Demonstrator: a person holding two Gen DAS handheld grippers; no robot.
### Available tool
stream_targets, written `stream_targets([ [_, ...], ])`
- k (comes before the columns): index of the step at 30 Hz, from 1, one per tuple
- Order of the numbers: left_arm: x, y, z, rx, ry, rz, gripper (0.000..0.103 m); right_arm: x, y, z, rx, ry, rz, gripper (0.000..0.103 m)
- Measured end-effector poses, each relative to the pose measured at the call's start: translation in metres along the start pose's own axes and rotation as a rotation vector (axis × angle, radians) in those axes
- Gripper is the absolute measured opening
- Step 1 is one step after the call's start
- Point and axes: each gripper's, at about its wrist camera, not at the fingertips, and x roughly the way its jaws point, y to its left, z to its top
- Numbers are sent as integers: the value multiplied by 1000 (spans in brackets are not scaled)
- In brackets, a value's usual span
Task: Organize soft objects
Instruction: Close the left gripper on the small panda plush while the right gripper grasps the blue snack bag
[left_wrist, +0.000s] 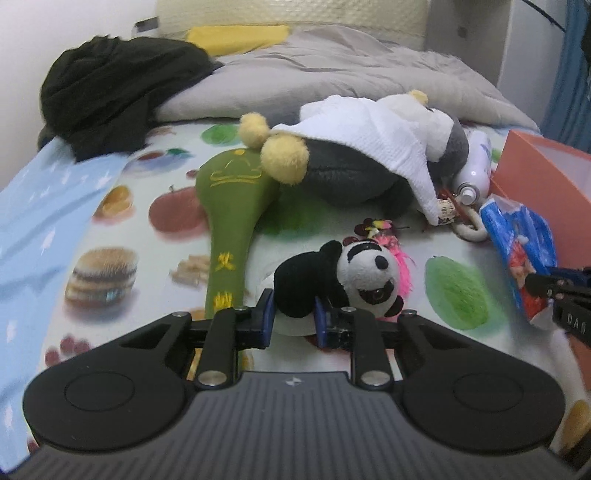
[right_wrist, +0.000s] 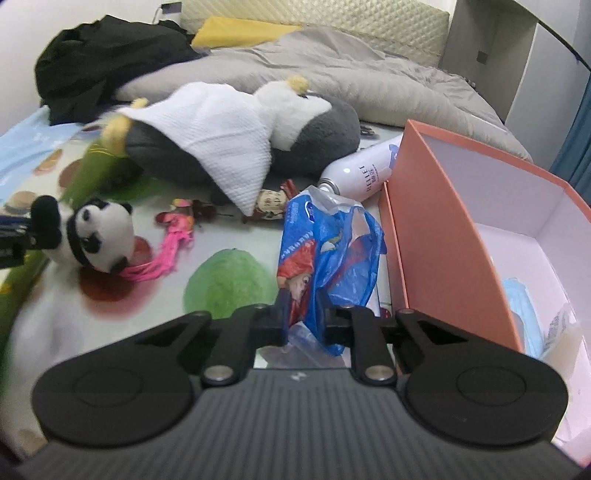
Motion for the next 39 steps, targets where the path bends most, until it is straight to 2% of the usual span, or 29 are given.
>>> stream_targets([
  [6, -24, -9, -27, -71, 25, 8, 26, -29, 7, -20, -18, 11, 42, 17],
  [12, -41, -27, -46, -36, 58, -23, 27, -51, 12, -43, -26, 35, 94, 18],
  [14, -45, -32, -49, -15, 66, -42, 27, -53, 11, -49, -15, 44, 108, 20],
  [16, -48, -34, -50, 17, 71, -61, 27, -55, 6, -52, 17, 51, 145, 27],
  [19, -52, -35, -52, 83, 85, -105, 35, -63, -1, -53, 63, 46, 167, 41],
  [21, -55, -37, -54, 146, 94, -138, 44, -68, -7, -54, 94, 33, 183, 56],
  [22, -56, -38, -54, 180, 94, -145, 50, -70, -10, -54, 110, 28, 190, 58],
  [23, -58, -40, -54, 229, 88, -142, 54, -71, -12, -53, 119, 26, 188, 58],
  [26, -62, -45, -56, 353, 66, -124, 59, -72, -16, -51, 131, 15, 176, 58],
  [31, -58, -54, -64, 555, 57, -102, 60, -66, -18, -52, 142, 26, 166, 58],
  [37, -51, -70, -77, 827, -18, -33, 60, -49, -23, -53, 190, 60, 171, 58],
  [39, -48, -73, -78, 861, -26, -27, 60, -46, -23, -54, 191, 60, 171, 58],
])
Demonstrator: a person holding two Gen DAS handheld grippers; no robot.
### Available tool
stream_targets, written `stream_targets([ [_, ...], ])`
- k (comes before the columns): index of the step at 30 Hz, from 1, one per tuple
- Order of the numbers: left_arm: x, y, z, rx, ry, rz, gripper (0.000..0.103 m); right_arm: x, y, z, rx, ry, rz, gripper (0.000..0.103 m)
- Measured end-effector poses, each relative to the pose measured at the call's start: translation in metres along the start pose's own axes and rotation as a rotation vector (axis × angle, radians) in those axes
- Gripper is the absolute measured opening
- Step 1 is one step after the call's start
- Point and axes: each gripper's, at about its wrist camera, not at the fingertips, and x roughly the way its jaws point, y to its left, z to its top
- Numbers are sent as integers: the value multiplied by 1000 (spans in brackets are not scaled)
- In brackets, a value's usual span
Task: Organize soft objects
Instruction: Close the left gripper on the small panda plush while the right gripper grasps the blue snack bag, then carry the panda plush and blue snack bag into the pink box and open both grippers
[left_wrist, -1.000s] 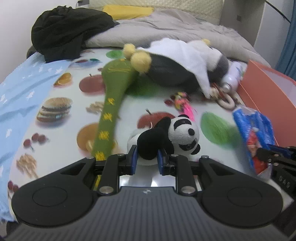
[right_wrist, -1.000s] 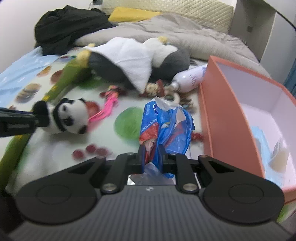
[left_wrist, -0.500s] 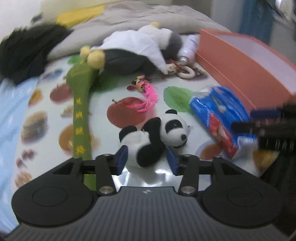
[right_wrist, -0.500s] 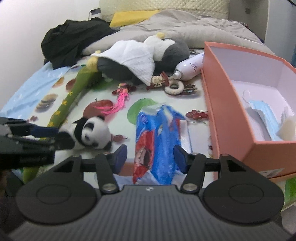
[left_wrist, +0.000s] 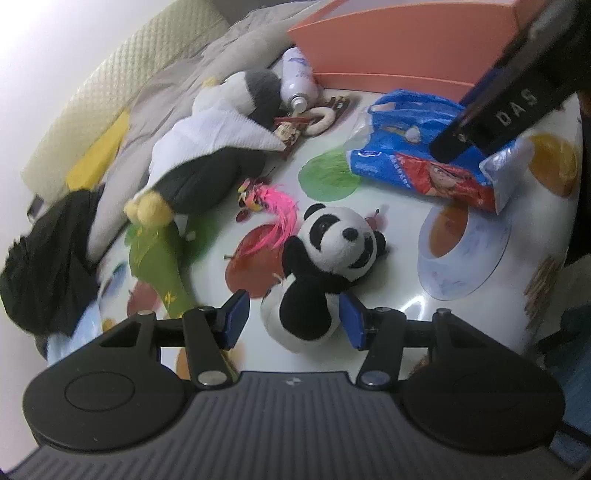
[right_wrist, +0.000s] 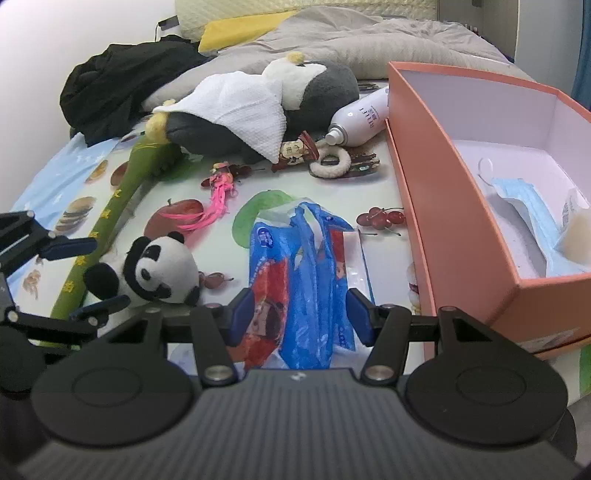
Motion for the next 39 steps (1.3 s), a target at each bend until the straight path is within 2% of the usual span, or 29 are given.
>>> stream_targets([
  [8, 17, -3, -2, 21, 30, -26, 60, 11, -4, 3, -2, 4, 27, 58],
  [13, 23, 1, -3, -3, 36, -36, 60, 20, -5, 4, 6, 14, 7, 58],
  [19, 30, 2, -4, -14, 42, -38, 60, 25, -3, 5, -6, 36, 42, 58],
  [22, 33, 2, -4, -33, 47, -36, 60, 25, -1, 7, -16, 46, 59, 49],
  [24, 34, 2, -4, -47, 48, -33, 60, 26, -1, 8, -21, 56, 59, 36],
  [25, 34, 2, -3, -54, 49, -31, 59, 26, -1, 9, -23, 60, 61, 34],
  [27, 33, 3, -3, -69, 49, -29, 58, 25, 0, 10, -34, 62, 61, 17],
  [28, 33, 3, -3, -81, 49, -29, 56, 25, 0, 10, -37, 64, 62, 17],
  [32, 27, 11, -4, -175, 56, -52, 53, 20, 3, 12, -50, 66, 71, 9],
  [39, 11, 37, -14, -548, 97, -139, 52, -6, 6, 24, -114, 63, 81, 7],
])
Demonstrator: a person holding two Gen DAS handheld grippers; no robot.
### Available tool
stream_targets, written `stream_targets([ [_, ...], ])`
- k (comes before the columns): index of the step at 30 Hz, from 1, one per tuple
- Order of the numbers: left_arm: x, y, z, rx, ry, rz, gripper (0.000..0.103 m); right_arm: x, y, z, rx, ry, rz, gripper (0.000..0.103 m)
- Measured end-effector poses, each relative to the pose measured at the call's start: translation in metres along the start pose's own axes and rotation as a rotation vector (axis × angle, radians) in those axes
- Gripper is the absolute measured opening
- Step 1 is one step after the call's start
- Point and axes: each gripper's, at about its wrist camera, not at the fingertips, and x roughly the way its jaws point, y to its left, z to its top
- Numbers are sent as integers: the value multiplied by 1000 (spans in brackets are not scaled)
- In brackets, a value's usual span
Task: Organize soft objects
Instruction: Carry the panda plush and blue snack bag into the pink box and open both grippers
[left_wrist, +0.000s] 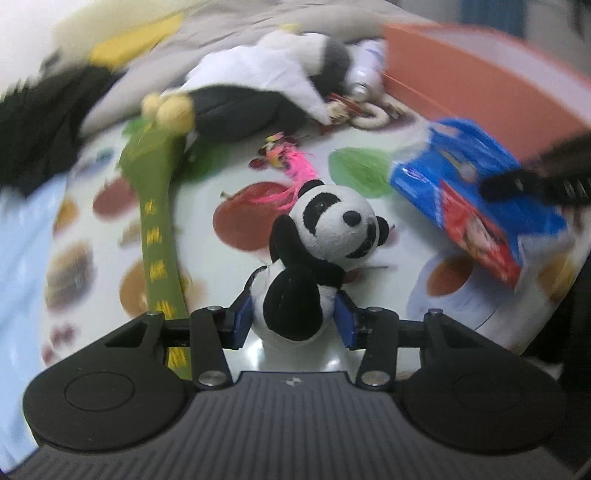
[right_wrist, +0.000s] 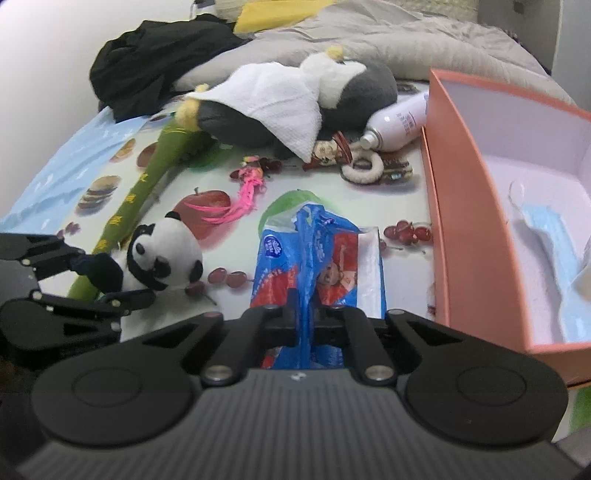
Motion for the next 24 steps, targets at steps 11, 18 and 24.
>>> stream_targets([
  [11, -40, 3, 11, -378, 4, -119, 51, -64, -15, 34, -57, 64, 18, 6],
  [18, -62, -1, 28, -446, -23, -119, 51, -111, -17, 61, -61, 88, 46, 6],
  [24, -80, 2, 40, -501, -23, -117, 51, -149, -14, 86, -68, 70, 61, 5],
])
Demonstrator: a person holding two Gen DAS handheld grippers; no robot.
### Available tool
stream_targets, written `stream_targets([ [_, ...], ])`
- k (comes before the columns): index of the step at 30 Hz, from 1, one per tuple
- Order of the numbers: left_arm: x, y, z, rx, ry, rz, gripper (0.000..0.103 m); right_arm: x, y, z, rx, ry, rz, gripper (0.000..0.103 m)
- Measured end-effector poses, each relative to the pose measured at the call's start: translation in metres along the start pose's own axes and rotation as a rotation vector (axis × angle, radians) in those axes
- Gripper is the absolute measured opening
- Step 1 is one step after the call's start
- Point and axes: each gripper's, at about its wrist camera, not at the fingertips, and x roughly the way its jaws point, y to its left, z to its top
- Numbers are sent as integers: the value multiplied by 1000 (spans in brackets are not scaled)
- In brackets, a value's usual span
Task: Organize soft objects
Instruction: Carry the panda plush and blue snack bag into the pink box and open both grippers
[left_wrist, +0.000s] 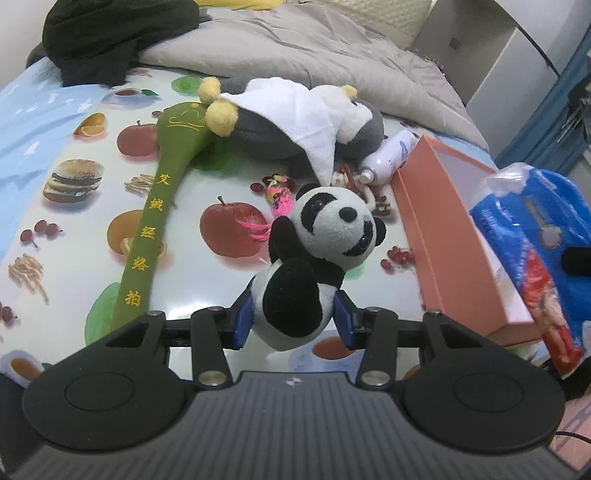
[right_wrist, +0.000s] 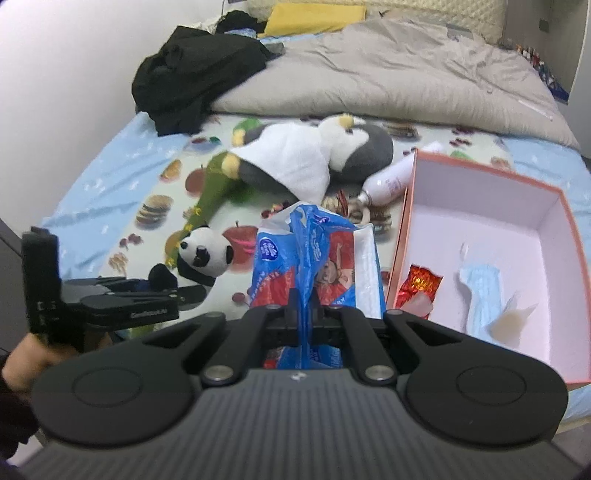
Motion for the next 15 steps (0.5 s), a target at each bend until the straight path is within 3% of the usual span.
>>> stream_targets([
  [15, -30, -57, 55, 84, -65, -37, 51, -18, -23, 17, -11, 32, -101, 5],
])
